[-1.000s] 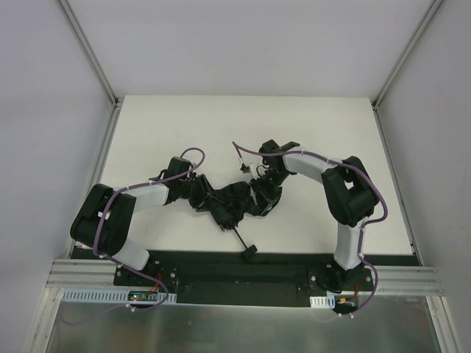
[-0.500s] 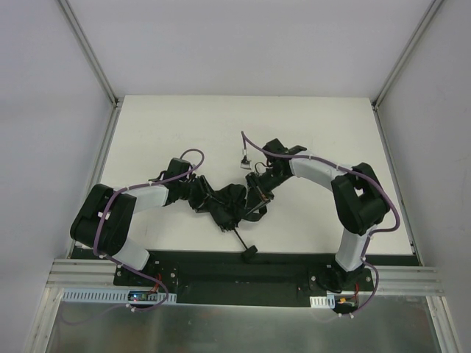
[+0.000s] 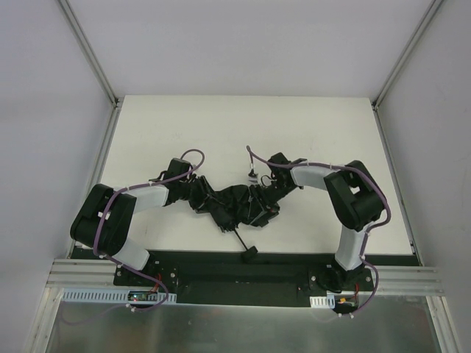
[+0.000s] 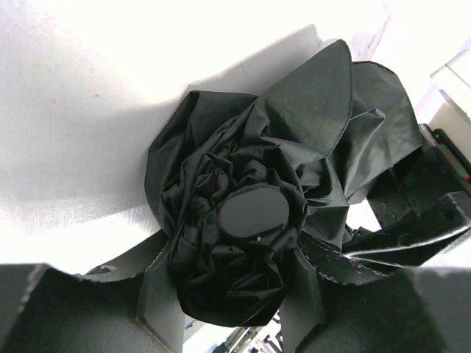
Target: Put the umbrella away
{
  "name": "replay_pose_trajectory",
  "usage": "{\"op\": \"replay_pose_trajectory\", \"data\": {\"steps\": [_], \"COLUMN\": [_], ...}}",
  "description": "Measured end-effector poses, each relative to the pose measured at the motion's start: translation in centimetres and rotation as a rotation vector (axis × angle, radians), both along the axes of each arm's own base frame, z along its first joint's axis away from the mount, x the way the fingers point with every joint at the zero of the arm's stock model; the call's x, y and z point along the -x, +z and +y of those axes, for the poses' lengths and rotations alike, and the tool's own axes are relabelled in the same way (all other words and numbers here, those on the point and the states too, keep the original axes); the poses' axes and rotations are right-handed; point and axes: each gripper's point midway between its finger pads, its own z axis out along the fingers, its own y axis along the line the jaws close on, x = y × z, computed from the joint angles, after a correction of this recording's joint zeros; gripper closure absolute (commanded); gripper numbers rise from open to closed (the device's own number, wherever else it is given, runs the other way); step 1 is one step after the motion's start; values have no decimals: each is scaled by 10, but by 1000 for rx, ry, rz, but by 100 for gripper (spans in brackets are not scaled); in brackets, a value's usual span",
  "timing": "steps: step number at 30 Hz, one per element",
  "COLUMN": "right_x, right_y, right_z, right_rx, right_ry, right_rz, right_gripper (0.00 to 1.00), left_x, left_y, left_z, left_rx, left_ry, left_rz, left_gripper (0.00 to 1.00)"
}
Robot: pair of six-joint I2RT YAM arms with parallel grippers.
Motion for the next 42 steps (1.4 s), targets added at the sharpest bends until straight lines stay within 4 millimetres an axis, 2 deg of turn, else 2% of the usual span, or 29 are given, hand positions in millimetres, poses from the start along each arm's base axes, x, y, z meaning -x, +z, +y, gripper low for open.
{"op": "replay_pose_trajectory", "data": {"steps": [5,7,11,13,15,16,17,18,20,22,24,27,30,33,34,39,42], "right_x": [16,20,18,17,16,15,13,9,-2,-22,-50,-100,-144,-181,-190,-217,-224], "right_y": [-4,4,33,40,44,46,48,51,60,71,82,91,89,73,66,30,17], "right_z": [-9,-12,-8,-3,6,14,22,32,50,68,80,87,83,73,67,42,27], "right_rx": [18,12,-59,-94,-122,-143,-163,-185,-223,-260,-286,-320,-347,-353,-348,-314,-301], "right_ry": [-24,-29,-28,-35,-46,-55,-69,-90,-143,-231,-355,-581,-785,-946,-993,-1146,-1209], "right_rz": [27,13,-65,-62,-33,-15,7,28,57,89,107,131,153,159,160,133,99], "right_gripper": [39,38,48,60,83,90,95,97,85,83,79,79,85,99,100,100,100], "left_x": [1,1,1,2,2,1,1,1,1,1,1,1,2,3,3,6,5], "left_y": [0,0,-2,-3,-3,-3,-3,-3,-3,-4,-4,-4,-5,-7,-8,-8,-7], "left_z": [0,0,0,0,-1,-1,-1,0,0,0,0,0,0,1,1,5,7], "left_rx": [3,3,2,3,4,5,6,8,11,11,12,14,15,17,18,20,11], "left_ry": [-2,-1,-1,1,3,4,5,9,11,13,17,26,41,73,84,147,189], "left_rz": [4,5,12,20,25,27,30,33,38,42,47,57,69,89,95,126,142], "left_gripper": [100,100,100,100,100,100,100,100,100,100,100,100,100,100,100,100,100]}}
